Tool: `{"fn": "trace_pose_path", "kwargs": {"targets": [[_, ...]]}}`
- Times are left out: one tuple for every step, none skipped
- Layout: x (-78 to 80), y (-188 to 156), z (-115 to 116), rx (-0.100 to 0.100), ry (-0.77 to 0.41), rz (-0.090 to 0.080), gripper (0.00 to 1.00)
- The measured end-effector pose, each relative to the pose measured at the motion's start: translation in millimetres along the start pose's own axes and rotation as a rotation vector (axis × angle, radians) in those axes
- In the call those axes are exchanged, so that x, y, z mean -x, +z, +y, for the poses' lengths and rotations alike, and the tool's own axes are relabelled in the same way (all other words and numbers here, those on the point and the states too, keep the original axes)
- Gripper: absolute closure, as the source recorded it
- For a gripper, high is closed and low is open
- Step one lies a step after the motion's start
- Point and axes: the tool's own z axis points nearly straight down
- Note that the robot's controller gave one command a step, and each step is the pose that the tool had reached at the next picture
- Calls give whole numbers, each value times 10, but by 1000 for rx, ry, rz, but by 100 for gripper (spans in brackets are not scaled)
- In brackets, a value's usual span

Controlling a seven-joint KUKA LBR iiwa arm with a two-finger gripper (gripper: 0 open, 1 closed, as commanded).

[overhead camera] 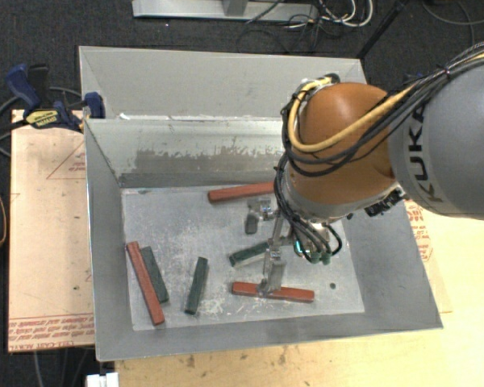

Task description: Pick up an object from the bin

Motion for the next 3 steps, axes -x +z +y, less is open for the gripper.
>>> {"fn": "trace_pose_path", "kwargs": {"targets": [[186, 1103, -332, -1, -36, -1, 0], [181, 1617, -555, 3, 92, -15, 0], [191, 1595, -557, 3, 94, -17, 100]]}}
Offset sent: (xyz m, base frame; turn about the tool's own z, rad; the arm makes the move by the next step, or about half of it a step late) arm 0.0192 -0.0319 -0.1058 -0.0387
